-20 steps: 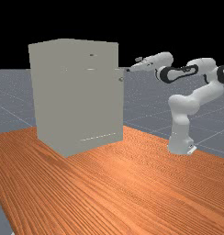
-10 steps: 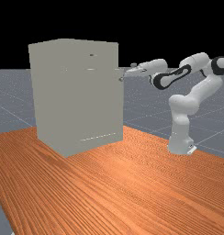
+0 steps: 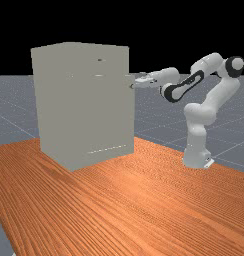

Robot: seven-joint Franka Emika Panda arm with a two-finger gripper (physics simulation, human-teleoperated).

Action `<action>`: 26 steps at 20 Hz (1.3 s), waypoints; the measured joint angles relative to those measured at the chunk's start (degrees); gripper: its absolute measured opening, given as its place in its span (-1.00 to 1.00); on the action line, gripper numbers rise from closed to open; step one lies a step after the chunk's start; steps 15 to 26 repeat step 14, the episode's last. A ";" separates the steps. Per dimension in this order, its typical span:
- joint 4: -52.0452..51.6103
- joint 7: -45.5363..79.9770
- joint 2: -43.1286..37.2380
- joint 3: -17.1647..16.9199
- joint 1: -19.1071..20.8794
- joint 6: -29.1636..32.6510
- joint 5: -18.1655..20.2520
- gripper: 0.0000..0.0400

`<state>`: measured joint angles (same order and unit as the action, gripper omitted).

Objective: Open the cabinet door

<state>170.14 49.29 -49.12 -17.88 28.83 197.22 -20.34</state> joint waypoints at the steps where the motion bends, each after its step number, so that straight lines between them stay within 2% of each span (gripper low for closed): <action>1: -0.17 0.75 0.60 1.45 0.53 0.30 0.71 1.00; 4: 0.80 3.92 -0.07 7.28 2.56 0.71 3.41 1.00; 7: 1.61 6.09 -1.28 10.90 3.51 0.41 5.15 1.00; 11: 3.18 12.16 -3.96 22.08 5.93 0.51 10.05 1.00; 14: 2.60 17.01 -5.13 33.30 5.26 -0.33 12.70 1.00; 26: 2.60 17.01 -5.13 33.30 5.26 -0.33 12.70 1.00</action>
